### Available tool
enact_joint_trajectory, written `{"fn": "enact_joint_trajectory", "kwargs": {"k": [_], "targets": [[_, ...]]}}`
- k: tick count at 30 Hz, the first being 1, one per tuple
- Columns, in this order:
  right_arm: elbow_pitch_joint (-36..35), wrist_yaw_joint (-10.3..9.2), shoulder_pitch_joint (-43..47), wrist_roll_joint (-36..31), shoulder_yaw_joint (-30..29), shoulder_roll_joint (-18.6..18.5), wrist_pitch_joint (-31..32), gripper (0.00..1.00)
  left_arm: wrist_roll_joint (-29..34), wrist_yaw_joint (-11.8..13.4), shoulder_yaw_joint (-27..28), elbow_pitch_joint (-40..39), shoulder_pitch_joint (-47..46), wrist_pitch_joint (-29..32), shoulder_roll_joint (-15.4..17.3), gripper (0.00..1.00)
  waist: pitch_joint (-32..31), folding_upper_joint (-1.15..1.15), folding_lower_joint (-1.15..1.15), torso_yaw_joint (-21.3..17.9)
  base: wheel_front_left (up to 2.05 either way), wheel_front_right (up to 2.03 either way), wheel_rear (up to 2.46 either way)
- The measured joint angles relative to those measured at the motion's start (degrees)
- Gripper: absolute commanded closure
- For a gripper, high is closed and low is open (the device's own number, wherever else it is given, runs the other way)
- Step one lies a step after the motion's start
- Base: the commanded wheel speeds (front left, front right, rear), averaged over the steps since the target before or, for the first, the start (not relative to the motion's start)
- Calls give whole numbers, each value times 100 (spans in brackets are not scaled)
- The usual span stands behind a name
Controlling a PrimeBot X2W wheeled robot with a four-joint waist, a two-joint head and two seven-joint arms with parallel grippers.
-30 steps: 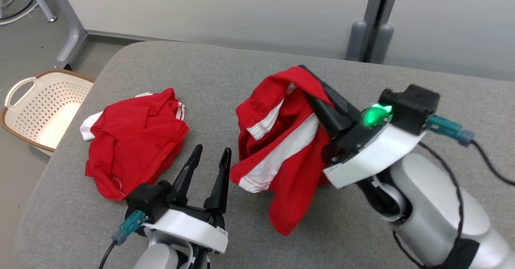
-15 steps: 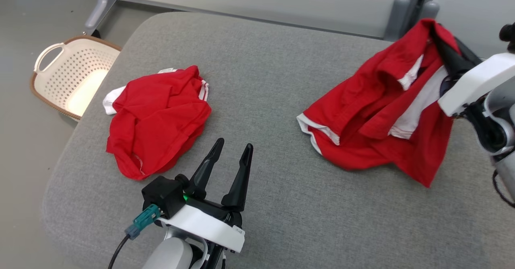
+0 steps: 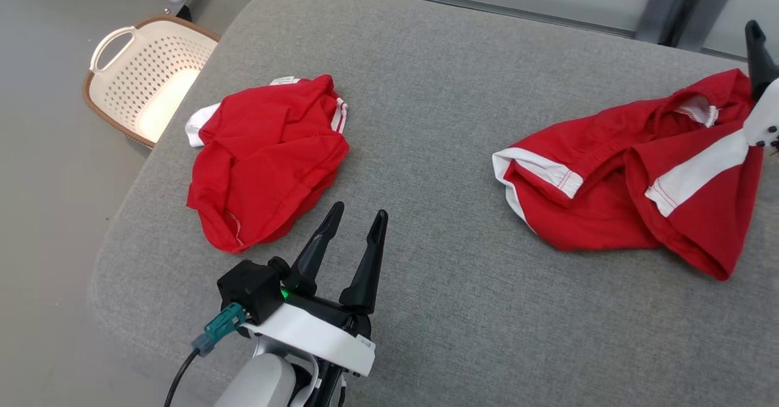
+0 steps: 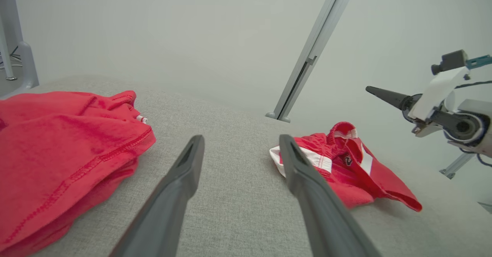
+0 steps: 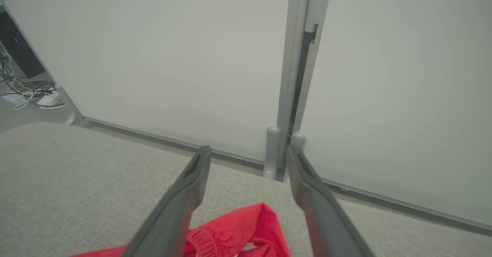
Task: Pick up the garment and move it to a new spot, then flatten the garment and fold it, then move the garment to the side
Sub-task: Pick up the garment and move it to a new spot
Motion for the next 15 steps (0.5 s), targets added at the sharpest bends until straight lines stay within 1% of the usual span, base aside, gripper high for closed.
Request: {"fn": "enact_joint_trajectory", "kwargs": {"k": [5, 8, 9, 10, 13, 15], "targets": [[83, 0, 91, 27, -45, 357, -698, 0, 107, -1, 151, 29, 14, 0, -2, 0, -175, 0, 0, -226, 0, 0, 0], [-131, 0, 336, 49, 2, 532, -903, 0, 189, -11, 285, 41, 44, 0, -1, 0, -302, 0, 0, -431, 0, 0, 0], [-131, 0, 336, 49, 2, 532, -903, 0, 189, -11, 285, 41, 44, 0, -1, 0, -302, 0, 0, -431, 0, 0, 0], [-358, 1, 494, 102, -32, 608, -966, 0, 253, -30, 370, 40, 85, 0, -2, 0, -390, 0, 0, -585, 0, 0, 0], [-883, 0, 871, 153, -182, 690, -980, 0, 309, -59, 492, 31, 132, -1, -2, 0, -530, 0, 0, -830, 0, 0, 0], [-1389, 0, 1183, 145, -425, 711, -987, 0, 363, -68, 578, 20, 146, -1, -3, 0, -624, 0, 0, -993, 0, 0, 0]]}}
